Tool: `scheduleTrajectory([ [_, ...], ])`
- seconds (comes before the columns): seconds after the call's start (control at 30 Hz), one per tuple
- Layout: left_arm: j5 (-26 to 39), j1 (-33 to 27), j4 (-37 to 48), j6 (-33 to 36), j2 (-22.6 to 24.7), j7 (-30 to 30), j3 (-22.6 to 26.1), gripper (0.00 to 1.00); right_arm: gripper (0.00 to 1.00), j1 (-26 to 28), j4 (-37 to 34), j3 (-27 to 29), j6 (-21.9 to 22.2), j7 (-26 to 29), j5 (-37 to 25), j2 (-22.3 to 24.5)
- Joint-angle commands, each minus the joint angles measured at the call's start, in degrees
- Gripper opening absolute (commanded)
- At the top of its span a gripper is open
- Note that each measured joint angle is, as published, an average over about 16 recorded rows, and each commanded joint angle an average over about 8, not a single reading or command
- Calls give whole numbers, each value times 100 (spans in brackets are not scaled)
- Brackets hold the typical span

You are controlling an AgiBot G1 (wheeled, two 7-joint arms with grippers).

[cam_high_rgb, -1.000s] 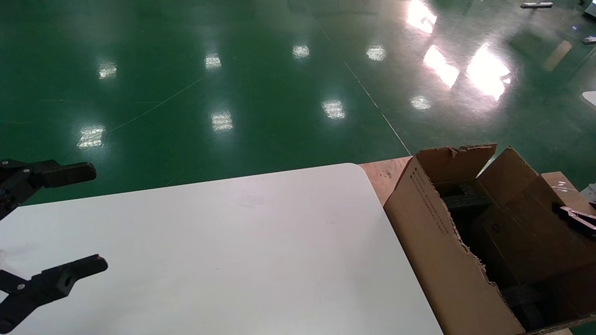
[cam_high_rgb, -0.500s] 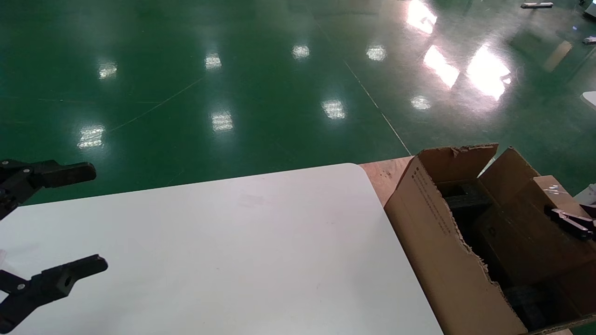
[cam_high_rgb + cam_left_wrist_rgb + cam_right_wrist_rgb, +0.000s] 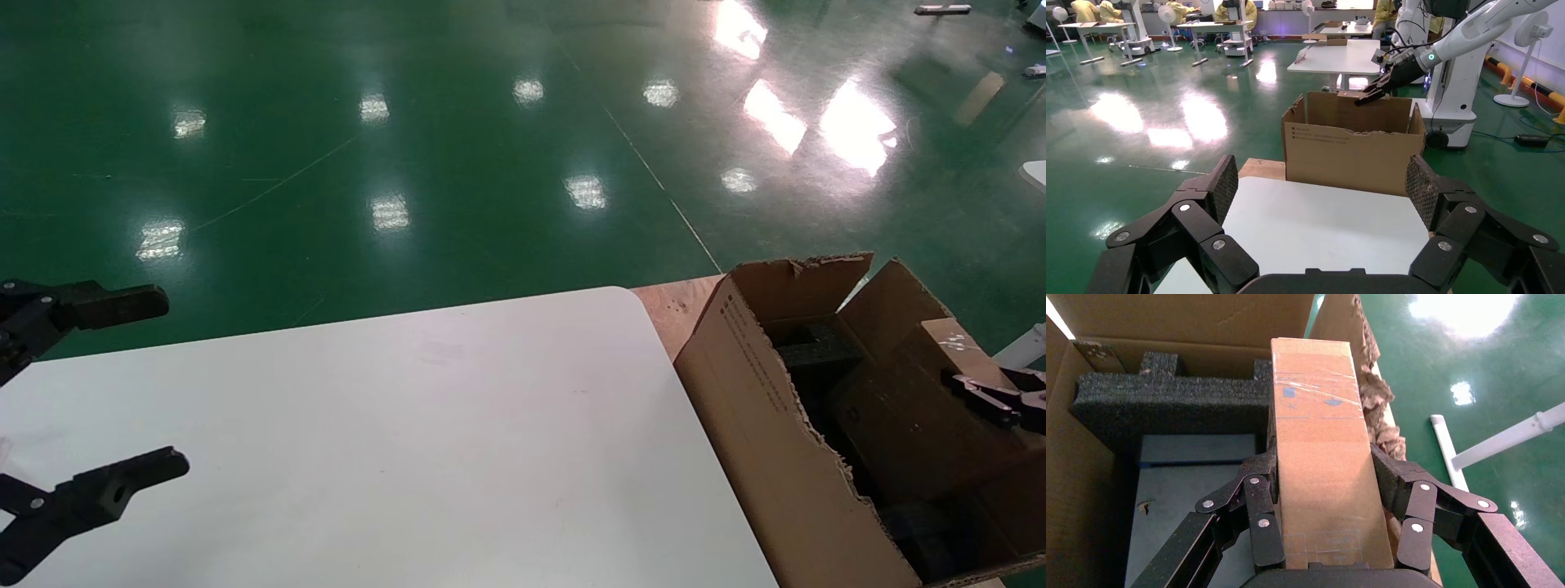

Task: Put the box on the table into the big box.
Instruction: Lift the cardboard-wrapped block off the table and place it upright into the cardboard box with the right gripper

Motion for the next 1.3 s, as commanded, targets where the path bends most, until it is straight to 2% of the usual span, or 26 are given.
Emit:
scheduleTrajectory([
  [0.03,0,0,0,0,0,0,0,100,0,-85,-24,-48,-36,-55,143,-35],
  [0.7,0,0,0,0,0,0,0,100,0,-943,-465,-230,-426,-581,1296,-445],
  [0.77,0,0,0,0,0,0,0,100,9,-1016,-508,-236,-460,-605,1378,-481],
  [0.97,0,0,0,0,0,0,0,100,84,-1182,-638,-258,-553,-638,1528,-581],
  [1.03,0,1,1,-1,0,0,0,100,100,-1217,-674,-264,-577,-637,1555,-605],
  [1.3,0,2,1,-2,-1,0,0,100,100,-1259,-708,-282,-590,-638,1568,-626],
])
